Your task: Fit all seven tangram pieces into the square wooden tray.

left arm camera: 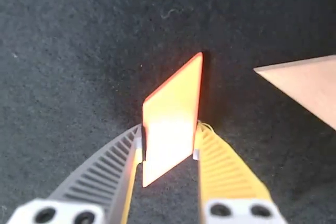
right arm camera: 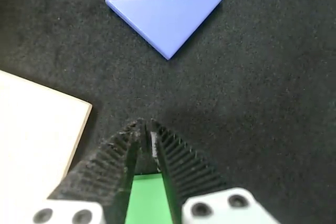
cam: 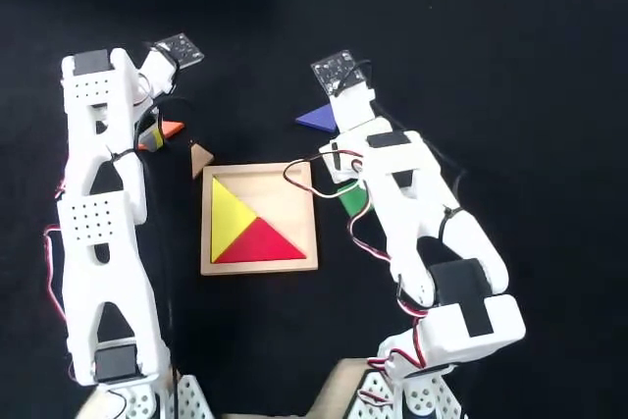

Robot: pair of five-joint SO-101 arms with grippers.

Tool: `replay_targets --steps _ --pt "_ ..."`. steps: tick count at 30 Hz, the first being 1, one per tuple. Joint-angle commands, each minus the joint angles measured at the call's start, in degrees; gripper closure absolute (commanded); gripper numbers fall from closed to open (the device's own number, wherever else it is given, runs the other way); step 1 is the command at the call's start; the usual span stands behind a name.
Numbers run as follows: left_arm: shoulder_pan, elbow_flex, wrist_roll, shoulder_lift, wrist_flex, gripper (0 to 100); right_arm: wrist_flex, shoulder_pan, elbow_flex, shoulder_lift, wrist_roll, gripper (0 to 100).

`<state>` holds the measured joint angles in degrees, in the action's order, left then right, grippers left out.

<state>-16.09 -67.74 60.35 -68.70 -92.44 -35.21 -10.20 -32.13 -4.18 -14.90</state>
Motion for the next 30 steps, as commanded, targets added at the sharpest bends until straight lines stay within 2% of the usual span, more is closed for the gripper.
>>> replay_targets --steps 1,6,9,12,16,18,20,22,24,27,30 --pt "0.8 0.3 4.0 0.2 -6.5 93 0.9 0.4 0.0 3.1 0.0 98.7" --pt "-1.2 0.5 3.5 2.0 -8.6 96 0.8 0.4 0.0 3.1 0.0 98.7" --pt "-2.4 5.8 1.8 7.9 -8.6 96 0.8 0.4 0.0 3.1 0.0 98.7" --pt "-2.0 18.3 -3.6 19.3 -8.7 96 0.9 0.4 0.0 3.1 0.0 98.7" --pt "0.9 42.8 -9.2 37.4 -8.5 96 1.0 0.4 0.0 3.1 0.0 98.7" --pt "3.0 52.9 -15.7 45.3 -8.3 96 1.0 0.4 0.0 3.1 0.0 98.7" --pt "4.6 59.6 -26.1 51.0 -8.1 96 0.9 0.4 0.0 3.1 0.0 98.7" --pt "4.7 63.3 -36.9 53.7 -6.5 96 0.8 0.4 0.0 3.1 0.0 98.7" --pt "3.4 64.5 -44.7 54.2 -4.1 96 0.7 0.4 0.0 3.1 0.0 98.7" --pt "0.1 65.4 -51.3 52.0 2.0 96 1.0 0.4 -0.7 3.1 0.0 98.7" --pt "-1.3 66.9 -53.2 48.4 6.0 95 1.0 0.4 -0.9 3.1 0.0 98.7"
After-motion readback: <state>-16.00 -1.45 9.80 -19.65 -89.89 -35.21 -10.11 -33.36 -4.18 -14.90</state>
